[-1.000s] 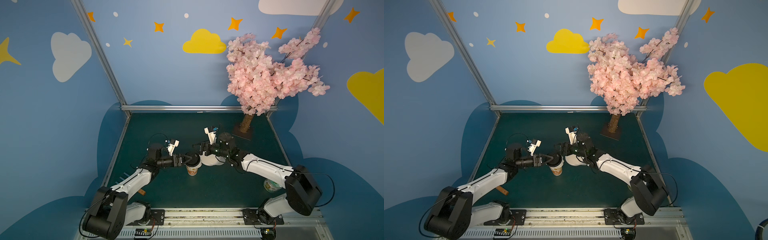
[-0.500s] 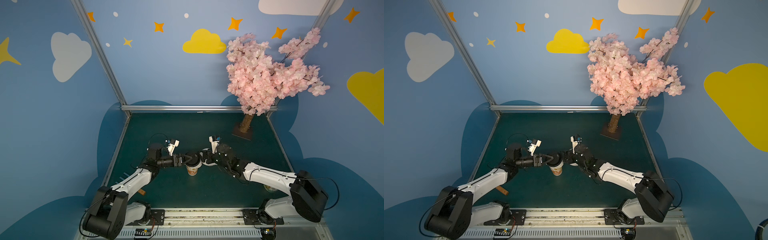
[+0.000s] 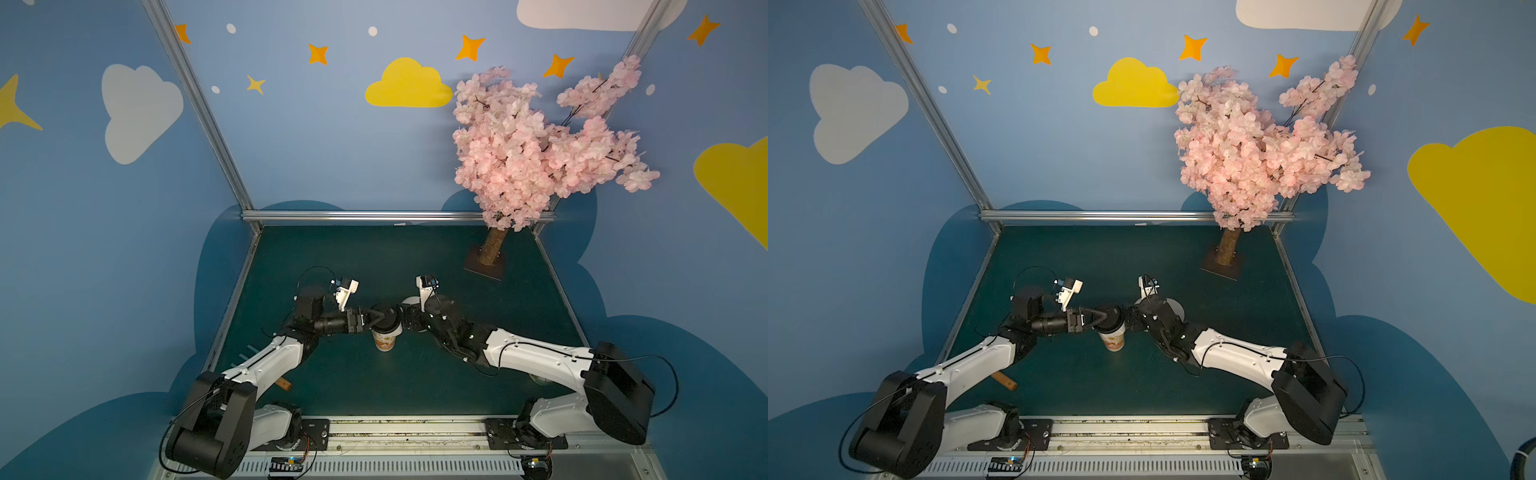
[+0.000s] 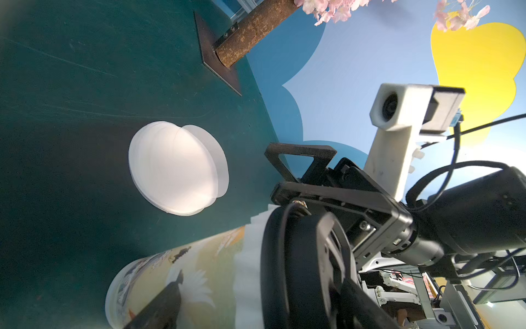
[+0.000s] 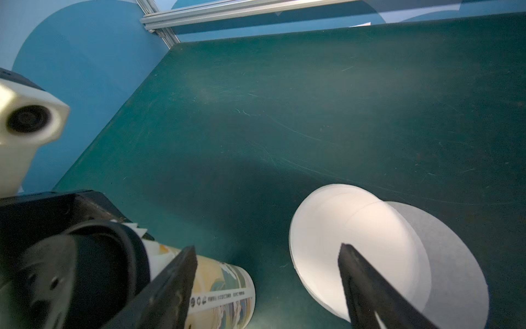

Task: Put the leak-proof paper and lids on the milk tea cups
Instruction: Secure the cup lid on the cup.

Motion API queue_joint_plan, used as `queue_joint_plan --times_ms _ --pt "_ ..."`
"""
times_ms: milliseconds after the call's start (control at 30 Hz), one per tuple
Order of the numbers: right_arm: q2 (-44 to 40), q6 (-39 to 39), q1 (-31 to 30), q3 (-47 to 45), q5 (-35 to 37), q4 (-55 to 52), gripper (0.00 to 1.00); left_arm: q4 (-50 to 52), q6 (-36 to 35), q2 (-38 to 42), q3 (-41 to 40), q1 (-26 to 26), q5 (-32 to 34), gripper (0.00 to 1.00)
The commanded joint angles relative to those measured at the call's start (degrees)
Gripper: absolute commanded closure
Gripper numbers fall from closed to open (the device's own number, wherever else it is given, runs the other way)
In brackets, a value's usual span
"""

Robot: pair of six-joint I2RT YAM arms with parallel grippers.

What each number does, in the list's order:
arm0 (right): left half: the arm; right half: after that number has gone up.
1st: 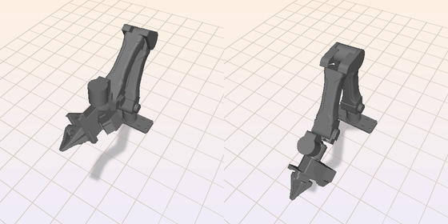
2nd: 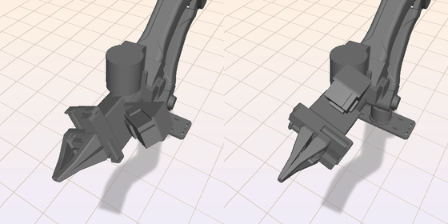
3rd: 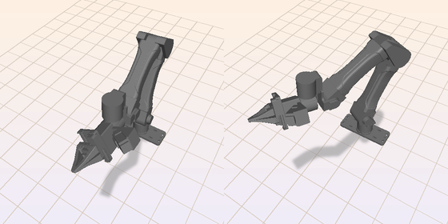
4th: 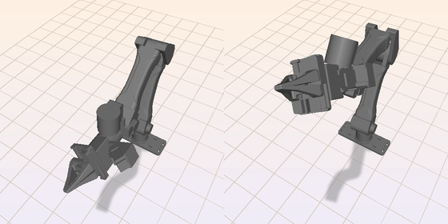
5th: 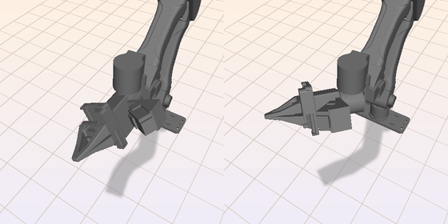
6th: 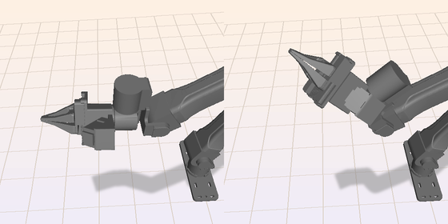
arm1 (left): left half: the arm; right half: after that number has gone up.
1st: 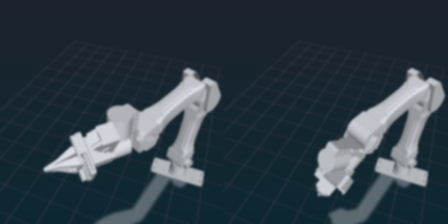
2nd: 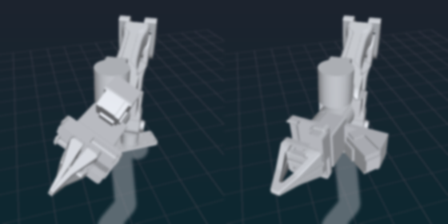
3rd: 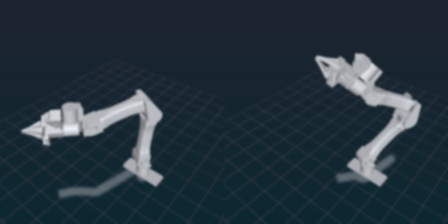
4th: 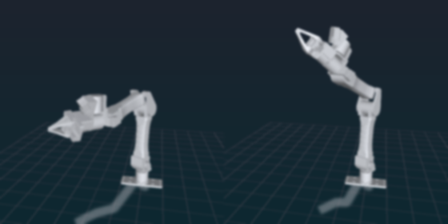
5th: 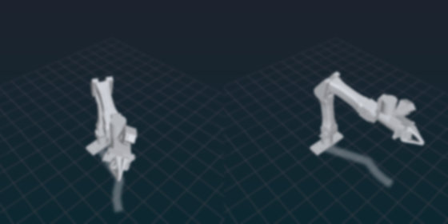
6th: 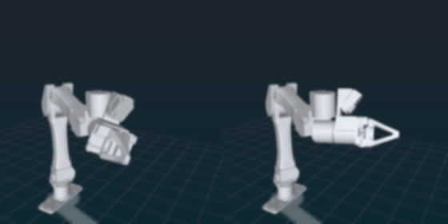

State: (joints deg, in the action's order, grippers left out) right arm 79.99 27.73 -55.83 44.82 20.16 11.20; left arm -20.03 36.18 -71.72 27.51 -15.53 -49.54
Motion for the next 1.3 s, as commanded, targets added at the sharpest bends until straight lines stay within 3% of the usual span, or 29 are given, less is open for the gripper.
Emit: queue_joint_plan --times_ms 0,767,1267 --pt "-1.9 -0.9 -0.7 2.6 1.4 -0.3 0.2 13.0 -3.8 -3.7 -3.9 -0.3 6.6 0.15" --pt "0.7 2.6 -1.4 1.5 3.3 -0.4 0.2 12.7 -4.1 -4.8 -3.7 -0.3 6.2 0.15" --pt "11.7 4.1 -10.5 3.0 27.0 -9.8 0.2 11.4 -3.8 -6.4 -3.9 -0.3 5.9 0.15"
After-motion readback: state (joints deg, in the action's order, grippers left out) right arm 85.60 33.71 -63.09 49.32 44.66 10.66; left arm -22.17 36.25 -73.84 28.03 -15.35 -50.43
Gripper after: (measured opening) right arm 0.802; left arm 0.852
